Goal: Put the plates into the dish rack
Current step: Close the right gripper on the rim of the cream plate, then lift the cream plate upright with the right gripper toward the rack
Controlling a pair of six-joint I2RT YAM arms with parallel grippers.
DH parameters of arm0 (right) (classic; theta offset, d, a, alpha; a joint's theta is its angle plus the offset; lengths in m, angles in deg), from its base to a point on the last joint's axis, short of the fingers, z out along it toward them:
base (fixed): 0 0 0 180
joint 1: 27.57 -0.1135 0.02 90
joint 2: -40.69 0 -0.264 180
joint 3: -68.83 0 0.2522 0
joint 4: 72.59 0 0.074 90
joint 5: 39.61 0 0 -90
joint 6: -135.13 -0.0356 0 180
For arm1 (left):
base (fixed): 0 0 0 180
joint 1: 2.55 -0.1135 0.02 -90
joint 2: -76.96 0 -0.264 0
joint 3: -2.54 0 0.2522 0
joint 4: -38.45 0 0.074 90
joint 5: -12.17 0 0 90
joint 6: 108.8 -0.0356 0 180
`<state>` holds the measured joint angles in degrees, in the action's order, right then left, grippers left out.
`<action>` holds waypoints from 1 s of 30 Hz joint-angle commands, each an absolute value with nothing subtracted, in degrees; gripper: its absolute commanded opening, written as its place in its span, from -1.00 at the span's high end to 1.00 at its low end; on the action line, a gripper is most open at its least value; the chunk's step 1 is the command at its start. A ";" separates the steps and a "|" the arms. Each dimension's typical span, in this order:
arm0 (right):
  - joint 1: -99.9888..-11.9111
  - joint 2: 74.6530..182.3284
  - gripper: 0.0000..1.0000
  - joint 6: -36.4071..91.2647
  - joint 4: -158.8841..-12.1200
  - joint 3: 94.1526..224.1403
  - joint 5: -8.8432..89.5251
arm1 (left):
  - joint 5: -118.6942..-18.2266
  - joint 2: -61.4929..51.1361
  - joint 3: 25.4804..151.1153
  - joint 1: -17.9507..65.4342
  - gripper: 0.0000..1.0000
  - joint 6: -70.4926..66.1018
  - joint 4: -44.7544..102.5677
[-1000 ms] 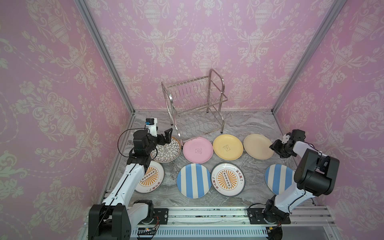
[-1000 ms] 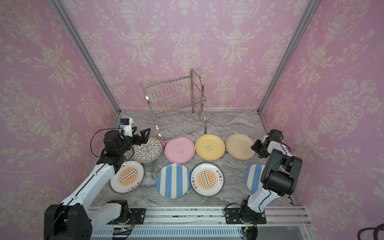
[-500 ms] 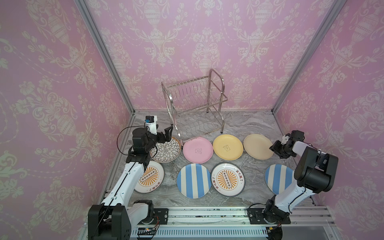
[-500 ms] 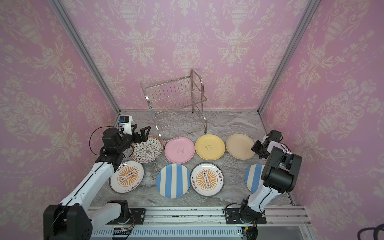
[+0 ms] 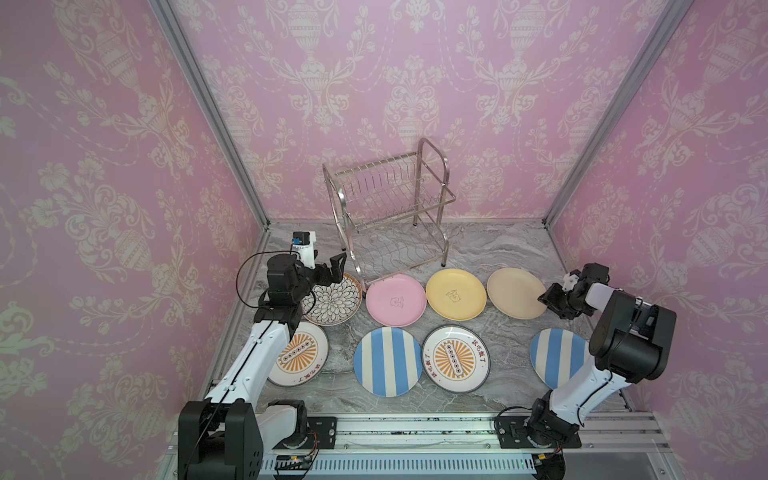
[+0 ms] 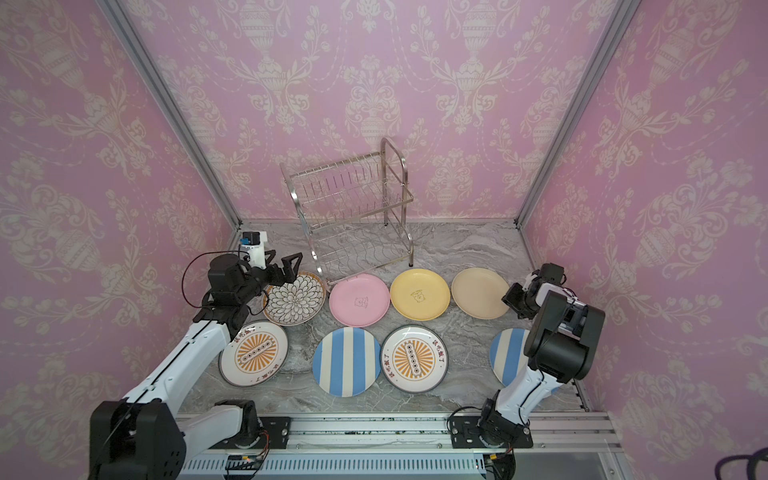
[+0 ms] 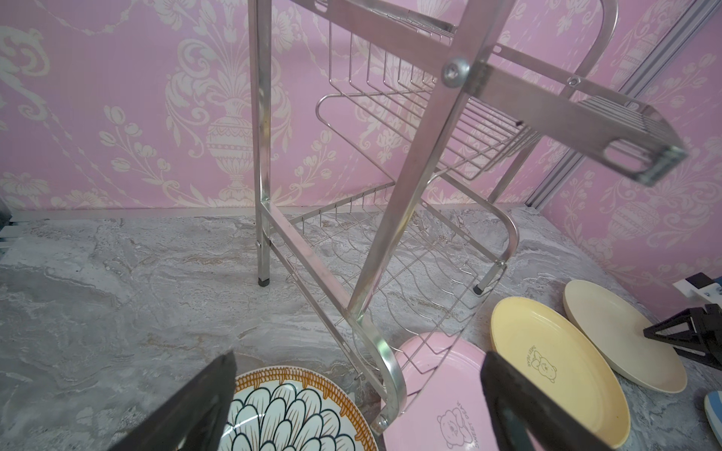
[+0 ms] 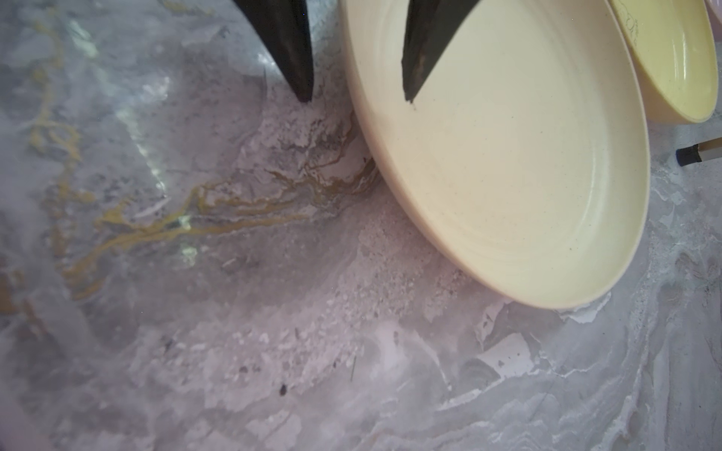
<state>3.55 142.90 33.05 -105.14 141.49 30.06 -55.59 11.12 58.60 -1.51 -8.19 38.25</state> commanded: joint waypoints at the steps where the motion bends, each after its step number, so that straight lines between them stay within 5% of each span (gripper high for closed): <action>1: 4.16 143.79 0.28 33.44 -105.44 141.92 27.88 | -54.76 10.65 59.80 -0.97 -0.99 -8.29 37.42; 17: 4.22 141.45 0.69 32.84 -105.86 141.26 29.78 | -53.83 9.47 60.15 -0.98 -0.99 -7.12 37.04; 30: 2.76 129.30 1.00 33.00 -110.19 143.33 44.46 | -52.45 8.16 61.12 -0.45 -0.99 -6.25 36.39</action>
